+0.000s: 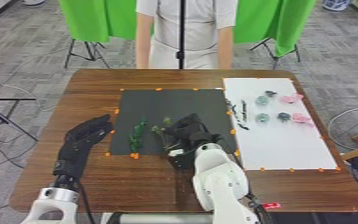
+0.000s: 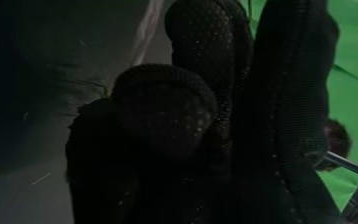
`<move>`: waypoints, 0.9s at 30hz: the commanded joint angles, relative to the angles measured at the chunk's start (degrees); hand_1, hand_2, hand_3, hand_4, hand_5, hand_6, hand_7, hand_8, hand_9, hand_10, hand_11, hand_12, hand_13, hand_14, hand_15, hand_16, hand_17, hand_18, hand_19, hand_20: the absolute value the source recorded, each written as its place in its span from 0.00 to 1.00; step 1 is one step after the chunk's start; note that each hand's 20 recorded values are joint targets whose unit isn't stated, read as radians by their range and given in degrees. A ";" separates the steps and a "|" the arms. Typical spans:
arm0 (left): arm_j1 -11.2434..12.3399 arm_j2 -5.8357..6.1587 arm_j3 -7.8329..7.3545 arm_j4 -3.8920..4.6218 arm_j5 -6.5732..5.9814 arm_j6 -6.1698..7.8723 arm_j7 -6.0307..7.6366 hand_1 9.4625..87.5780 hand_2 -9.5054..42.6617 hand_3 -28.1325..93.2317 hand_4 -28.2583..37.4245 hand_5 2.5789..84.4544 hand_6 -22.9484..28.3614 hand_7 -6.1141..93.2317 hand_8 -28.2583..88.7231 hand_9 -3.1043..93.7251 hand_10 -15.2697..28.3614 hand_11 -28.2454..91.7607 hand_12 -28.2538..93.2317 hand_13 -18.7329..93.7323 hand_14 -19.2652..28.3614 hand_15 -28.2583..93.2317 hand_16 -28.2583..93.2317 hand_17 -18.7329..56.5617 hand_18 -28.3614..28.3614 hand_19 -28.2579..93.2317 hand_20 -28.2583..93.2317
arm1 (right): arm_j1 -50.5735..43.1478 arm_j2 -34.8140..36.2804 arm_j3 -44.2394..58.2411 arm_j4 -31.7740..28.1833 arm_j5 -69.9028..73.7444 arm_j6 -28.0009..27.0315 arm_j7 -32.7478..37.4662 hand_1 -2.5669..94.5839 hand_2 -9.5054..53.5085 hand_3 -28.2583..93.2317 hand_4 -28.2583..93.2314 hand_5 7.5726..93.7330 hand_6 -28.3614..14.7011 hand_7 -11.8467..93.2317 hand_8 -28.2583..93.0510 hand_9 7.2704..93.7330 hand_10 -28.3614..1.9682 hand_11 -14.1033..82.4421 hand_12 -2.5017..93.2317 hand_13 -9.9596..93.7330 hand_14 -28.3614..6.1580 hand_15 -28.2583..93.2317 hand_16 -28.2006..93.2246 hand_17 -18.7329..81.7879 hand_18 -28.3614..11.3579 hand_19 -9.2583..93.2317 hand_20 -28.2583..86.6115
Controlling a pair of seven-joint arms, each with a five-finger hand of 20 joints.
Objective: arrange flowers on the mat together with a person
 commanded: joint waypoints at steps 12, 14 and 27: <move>0.59 -0.26 -0.25 0.00 -0.19 -0.41 -0.88 0.39 0.03 0.74 0.26 0.57 0.46 0.24 0.17 0.50 0.63 0.40 0.35 0.49 0.75 0.36 0.28 0.34 0.71 0.29 0.41 | -2.08 0.03 1.19 -0.19 -10.77 -8.22 -7.36 0.76 0.00 0.07 0.55 0.87 0.63 0.25 0.24 1.00 0.59 0.51 0.18 1.00 0.76 0.70 0.38 0.92 0.50 1.00 0.49; 0.59 -0.33 -0.29 -0.02 -0.16 -0.44 -0.86 0.39 0.03 0.74 0.26 0.57 0.46 0.24 0.17 0.50 0.63 0.40 0.35 0.49 0.75 0.36 0.27 0.34 0.71 0.29 0.41 | -2.24 0.11 1.19 -0.07 -11.76 -7.95 -7.71 0.52 0.00 0.65 0.09 0.87 0.64 0.25 0.23 1.00 0.59 0.51 0.18 1.00 0.76 0.70 0.38 0.92 0.50 1.00 0.49; 0.52 -0.65 -0.51 0.22 -0.40 -0.79 -0.82 0.39 0.03 0.74 0.26 0.57 0.46 0.24 0.17 0.50 0.63 0.40 0.35 0.49 0.74 0.36 0.27 0.34 0.71 0.29 0.41 | -3.03 1.99 2.84 -3.33 -18.34 -5.47 -11.97 0.47 0.00 0.75 0.03 0.87 0.65 0.25 0.23 1.00 0.59 0.51 0.18 1.00 0.76 0.69 0.39 0.91 0.48 1.00 0.50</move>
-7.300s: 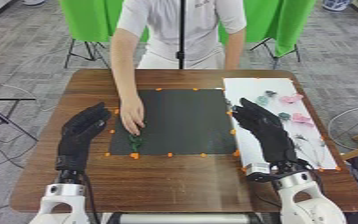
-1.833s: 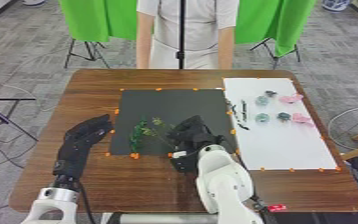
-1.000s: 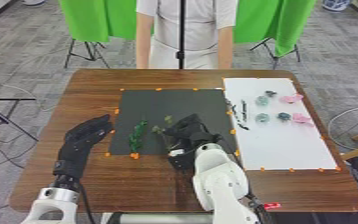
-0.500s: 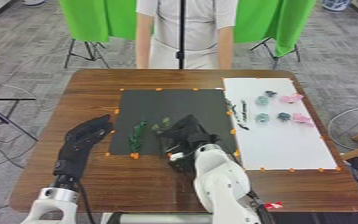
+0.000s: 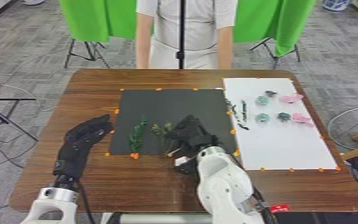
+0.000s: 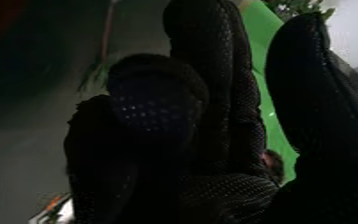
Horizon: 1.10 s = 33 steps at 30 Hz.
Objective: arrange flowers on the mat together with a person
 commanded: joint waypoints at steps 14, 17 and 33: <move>-0.12 -0.93 -0.30 0.65 -0.38 -1.66 -0.81 0.39 0.04 0.74 0.26 0.57 0.46 0.24 0.17 0.50 0.63 0.40 0.35 0.49 0.74 0.36 0.27 0.34 0.71 0.29 0.41 | -2.73 7.19 -3.72 -11.13 -1.36 -11.64 -5.13 0.33 0.22 0.77 0.07 0.88 0.71 0.25 0.14 1.00 0.57 0.57 0.18 1.00 0.70 0.73 0.40 0.91 0.41 1.00 0.59; -0.66 -0.95 -0.08 0.93 -0.28 -2.19 -1.19 0.39 0.03 0.74 0.26 0.57 0.46 0.24 0.17 0.50 0.63 0.40 0.35 0.49 0.74 0.36 0.27 0.34 0.71 0.29 0.41 | -2.42 7.18 -4.54 -10.89 -1.31 -16.74 -4.12 0.33 0.36 0.75 0.06 0.82 0.74 0.24 0.13 1.00 0.57 0.62 0.17 1.00 0.70 0.77 0.39 0.91 0.38 1.00 0.65; -0.96 -0.81 -0.36 1.28 -0.49 -2.68 -1.08 0.39 0.04 0.74 0.26 0.57 0.46 0.24 0.17 0.50 0.63 0.40 0.35 0.49 0.75 0.36 0.27 0.34 0.71 0.29 0.41 | -1.35 11.66 -8.01 -8.36 -9.78 -19.37 -2.64 0.27 0.48 0.76 0.06 0.72 0.74 0.24 0.12 1.00 0.61 0.70 0.16 1.00 0.71 0.83 0.39 0.93 0.34 1.00 0.76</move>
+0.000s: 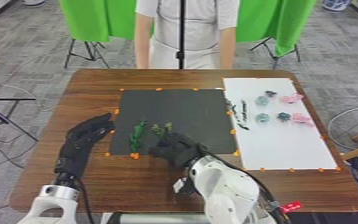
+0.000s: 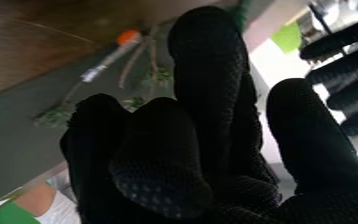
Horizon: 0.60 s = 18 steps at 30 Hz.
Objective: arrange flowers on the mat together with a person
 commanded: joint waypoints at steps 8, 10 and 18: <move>0.27 -0.43 -0.11 0.48 -0.28 -0.73 -0.43 0.39 0.03 0.74 0.26 0.58 0.45 0.24 0.17 0.50 0.63 0.40 0.35 0.49 0.75 0.36 0.27 0.34 0.71 0.29 0.41 | -0.23 2.62 0.34 1.07 0.13 0.25 2.67 0.26 0.47 0.76 0.07 0.72 0.73 0.24 0.12 1.00 0.61 0.70 0.16 1.00 0.71 0.83 0.38 0.93 0.34 1.00 0.76; 0.42 -0.47 -0.06 0.41 -0.30 -0.59 -0.24 0.39 0.03 0.74 0.26 0.57 0.45 0.24 0.17 0.50 0.63 0.40 0.35 0.49 0.75 0.36 0.27 0.34 0.71 0.29 0.41 | -0.17 2.95 0.54 0.89 0.32 0.35 2.77 0.26 0.47 0.76 0.07 0.72 0.72 0.24 0.12 1.00 0.62 0.70 0.16 1.00 0.71 0.83 0.38 0.93 0.34 1.00 0.76; 1.08 -0.65 -0.18 0.10 -0.31 -0.28 0.13 0.39 0.03 0.74 0.26 0.57 0.46 0.24 0.17 0.50 0.63 0.40 0.35 0.49 0.75 0.36 0.27 0.34 0.71 0.29 0.41 | 0.29 4.14 1.50 0.78 1.17 0.24 3.30 0.26 0.46 0.76 0.07 0.73 0.72 0.24 0.13 1.00 0.62 0.70 0.16 1.00 0.71 0.83 0.38 0.93 0.35 1.00 0.76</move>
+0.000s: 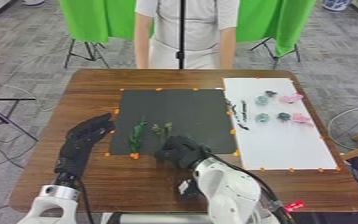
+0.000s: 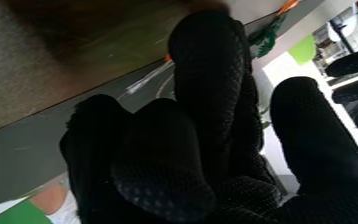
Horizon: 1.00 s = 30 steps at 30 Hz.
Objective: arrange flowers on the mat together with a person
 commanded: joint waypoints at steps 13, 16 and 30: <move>1.01 -0.77 -0.19 0.09 -0.26 -0.06 -0.18 0.39 0.03 0.74 0.26 0.57 0.45 0.24 0.17 0.50 0.63 0.40 0.35 0.49 0.75 0.36 0.27 0.34 0.71 0.29 0.41 | -0.66 1.29 4.76 -3.98 18.74 -1.51 4.96 0.26 0.45 0.76 0.07 0.75 0.71 0.24 0.13 1.00 0.61 0.71 0.16 1.00 0.71 0.84 0.38 0.94 0.35 1.00 0.77; 0.68 -1.03 -0.07 0.31 -0.13 -0.71 -0.17 0.39 0.03 0.74 0.26 0.57 0.45 0.24 0.17 0.50 0.63 0.40 0.35 0.49 0.75 0.36 0.27 0.34 0.71 0.29 0.41 | -2.74 0.45 7.90 -5.69 44.57 4.03 7.81 0.27 0.38 0.76 0.07 0.76 0.72 0.24 0.13 1.00 0.61 0.71 0.16 1.00 0.71 0.84 0.38 0.94 0.35 1.00 0.77; -0.87 -1.57 0.13 1.01 -0.40 -1.85 0.91 0.39 0.03 0.74 0.26 0.57 0.45 0.24 0.17 0.50 0.63 0.40 0.35 0.49 0.75 0.36 0.27 0.34 0.71 0.29 0.41 | -11.64 0.90 27.07 -1.74 72.76 19.86 -18.92 0.24 0.26 0.81 0.09 0.71 0.66 0.24 0.15 0.82 0.39 0.30 0.20 0.73 0.38 0.46 0.43 0.55 0.29 0.66 0.54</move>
